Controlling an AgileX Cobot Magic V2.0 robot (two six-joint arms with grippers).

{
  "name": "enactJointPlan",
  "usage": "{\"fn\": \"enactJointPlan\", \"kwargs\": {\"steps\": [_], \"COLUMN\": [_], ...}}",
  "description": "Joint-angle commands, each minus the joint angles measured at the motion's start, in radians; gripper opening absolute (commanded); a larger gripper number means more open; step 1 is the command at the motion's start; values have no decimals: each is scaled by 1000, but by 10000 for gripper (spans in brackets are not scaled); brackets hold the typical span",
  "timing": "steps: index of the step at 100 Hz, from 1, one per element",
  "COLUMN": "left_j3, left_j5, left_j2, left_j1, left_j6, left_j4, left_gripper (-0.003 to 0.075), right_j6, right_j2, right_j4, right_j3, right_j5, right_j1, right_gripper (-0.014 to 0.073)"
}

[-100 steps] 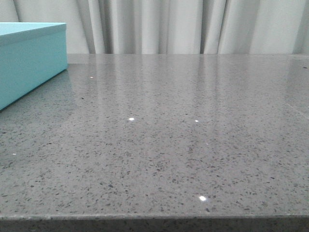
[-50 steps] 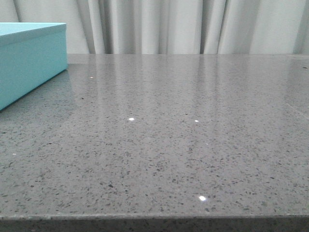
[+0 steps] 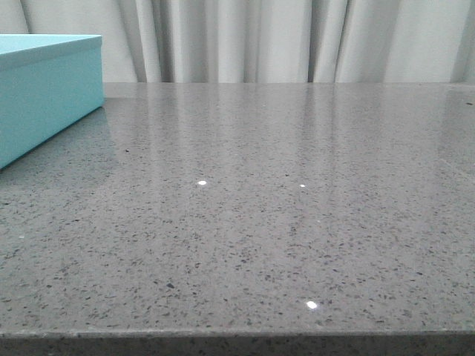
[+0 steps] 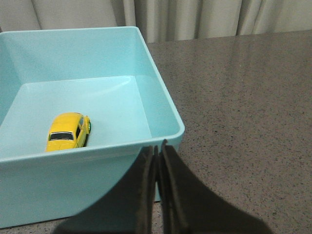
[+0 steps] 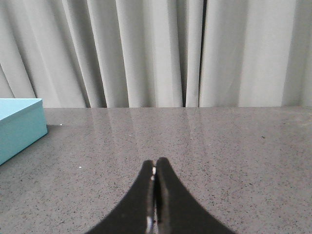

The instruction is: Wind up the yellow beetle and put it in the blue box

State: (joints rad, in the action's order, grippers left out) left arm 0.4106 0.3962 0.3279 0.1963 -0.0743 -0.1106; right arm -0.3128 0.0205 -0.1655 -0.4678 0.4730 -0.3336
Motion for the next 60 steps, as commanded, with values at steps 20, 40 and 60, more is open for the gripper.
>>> {"fn": "enactJointPlan", "kwargs": {"steps": [20, 40, 60], "left_j3": [27, 27, -20], "left_j5": [-89, -89, -93], "left_j2": [8, 8, -7], "left_j1": [7, 7, 7], "left_j6": [-2, -2, -2], "left_j4": [-14, -14, -8], "left_gripper": [-20, -20, -20], "right_j6": [12, 12, 12], "right_j2": [14, 14, 14], "right_j4": [-20, -20, -20], "right_j3": [-19, -19, -19], "right_j5": [-83, -83, -83], "right_j1": [0, 0, 0], "right_gripper": [-67, -67, -67]}}
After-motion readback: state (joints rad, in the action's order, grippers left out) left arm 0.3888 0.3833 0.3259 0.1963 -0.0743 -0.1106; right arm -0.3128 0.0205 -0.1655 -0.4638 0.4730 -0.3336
